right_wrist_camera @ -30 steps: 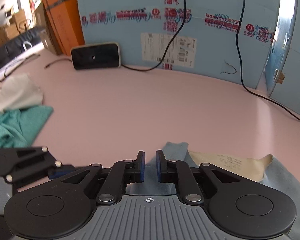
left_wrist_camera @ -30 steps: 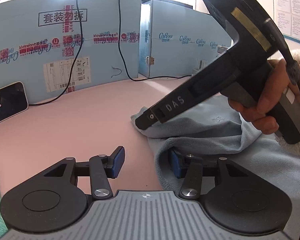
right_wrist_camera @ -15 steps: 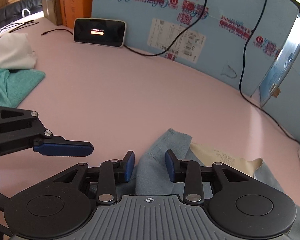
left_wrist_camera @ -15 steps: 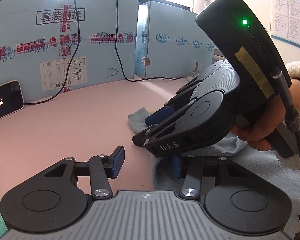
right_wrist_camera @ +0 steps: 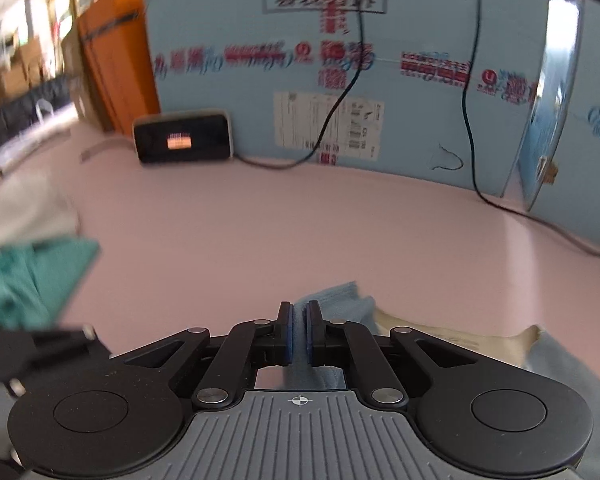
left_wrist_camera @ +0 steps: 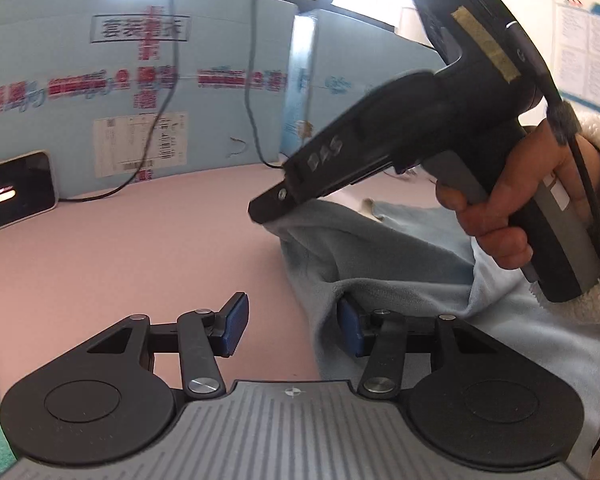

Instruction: Fold clothes

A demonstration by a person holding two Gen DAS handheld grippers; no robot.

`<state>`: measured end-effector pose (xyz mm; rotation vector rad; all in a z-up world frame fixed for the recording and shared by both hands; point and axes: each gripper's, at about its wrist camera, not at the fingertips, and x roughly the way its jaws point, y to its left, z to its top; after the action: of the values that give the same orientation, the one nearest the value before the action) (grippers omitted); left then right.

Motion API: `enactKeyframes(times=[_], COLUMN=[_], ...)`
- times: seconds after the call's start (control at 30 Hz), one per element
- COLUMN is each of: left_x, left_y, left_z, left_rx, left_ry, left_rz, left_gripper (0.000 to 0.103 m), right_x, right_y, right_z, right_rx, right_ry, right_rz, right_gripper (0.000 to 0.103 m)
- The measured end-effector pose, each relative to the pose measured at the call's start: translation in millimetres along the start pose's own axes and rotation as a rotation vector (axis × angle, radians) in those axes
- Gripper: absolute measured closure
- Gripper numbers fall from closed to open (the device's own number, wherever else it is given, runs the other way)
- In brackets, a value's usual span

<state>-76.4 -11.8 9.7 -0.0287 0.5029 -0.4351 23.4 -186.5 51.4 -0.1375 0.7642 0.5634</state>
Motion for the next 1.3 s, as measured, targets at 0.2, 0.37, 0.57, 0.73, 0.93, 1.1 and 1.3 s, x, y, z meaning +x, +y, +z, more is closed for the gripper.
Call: enactKeyframes(times=[0.2, 0.37, 0.57, 0.73, 0.93, 1.1, 1.3], left_x=[-7.9, -10.7, -7.0, -8.0, -9.3, -17.2, -21.8], left_y=[28.6, 31.7, 34.5, 33.3, 28.5, 16.6, 2.8], left_z=[-2.1, -3.8, -4.2, -6.4, -6.2, -6.4, -8.4], left_rx=[-0.183, -0.208, -0.211, -0.189, -0.153, -0.063, 0.051], left_ry=[-0.029, -0.020, 0.031, 0.032, 0.032, 0.005, 0.019], left_rz=[0.081, 0.112, 0.155, 0.174, 0.203, 0.240, 0.288], left_gripper=[0.040, 0.036, 0.027, 0.026, 0.024, 0.024, 0.023], right_x=[26.2, 48.0, 67.2, 28.0, -24.9, -69.2, -124.0], right_y=[-33.1, -60.6, -69.2, -74.8, -81.6, -82.4, -88.8], right_z=[14.2, 26.0, 15.8, 20.6, -0.8, -36.2, -81.7], right_rx=[0.279, 0.512, 0.553, 0.491, 0.381, 0.236, 0.125], right_ry=[0.010, 0.018, 0.049, -0.067, -0.119, -0.158, -0.242], right_rz=[0.148, 0.272, 0.262, 0.193, 0.120, 0.011, -0.162], right_gripper=[0.097, 0.096, 0.090, 0.090, 0.090, 0.088, 0.081])
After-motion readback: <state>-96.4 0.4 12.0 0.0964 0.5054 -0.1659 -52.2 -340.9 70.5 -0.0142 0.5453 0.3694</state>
